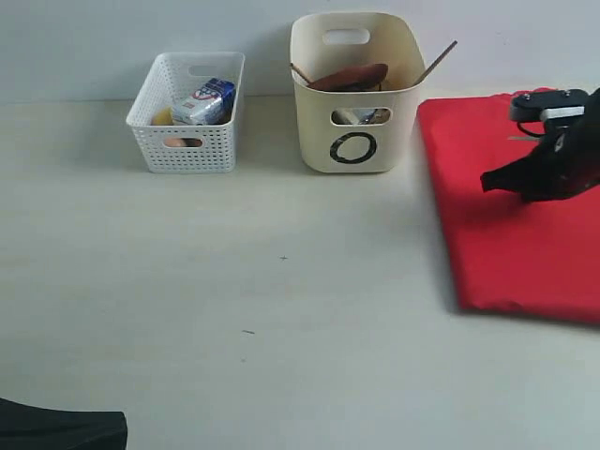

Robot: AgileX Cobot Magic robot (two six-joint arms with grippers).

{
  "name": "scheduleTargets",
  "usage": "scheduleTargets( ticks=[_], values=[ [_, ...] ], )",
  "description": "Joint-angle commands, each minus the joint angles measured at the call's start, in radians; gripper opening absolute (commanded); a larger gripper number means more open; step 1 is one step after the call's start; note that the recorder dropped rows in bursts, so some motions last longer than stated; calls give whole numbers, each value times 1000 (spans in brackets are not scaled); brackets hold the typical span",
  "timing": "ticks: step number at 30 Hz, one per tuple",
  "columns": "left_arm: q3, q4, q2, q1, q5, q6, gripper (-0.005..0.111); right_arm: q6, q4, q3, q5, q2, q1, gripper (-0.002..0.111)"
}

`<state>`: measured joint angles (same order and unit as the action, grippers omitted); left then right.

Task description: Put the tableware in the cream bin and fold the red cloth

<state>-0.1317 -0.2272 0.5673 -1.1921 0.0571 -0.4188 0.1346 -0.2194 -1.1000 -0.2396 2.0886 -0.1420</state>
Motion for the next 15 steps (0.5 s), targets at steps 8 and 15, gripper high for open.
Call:
scheduleTargets(
  ticks=[8,15],
  values=[
    [10,0,-4,-3,-16,-3,1,-17,28,-74,-86,60,89,0],
    [17,0,-4,-3,-30,-3,1,78,25,-74,-83,-74,-26,0]
  ],
)
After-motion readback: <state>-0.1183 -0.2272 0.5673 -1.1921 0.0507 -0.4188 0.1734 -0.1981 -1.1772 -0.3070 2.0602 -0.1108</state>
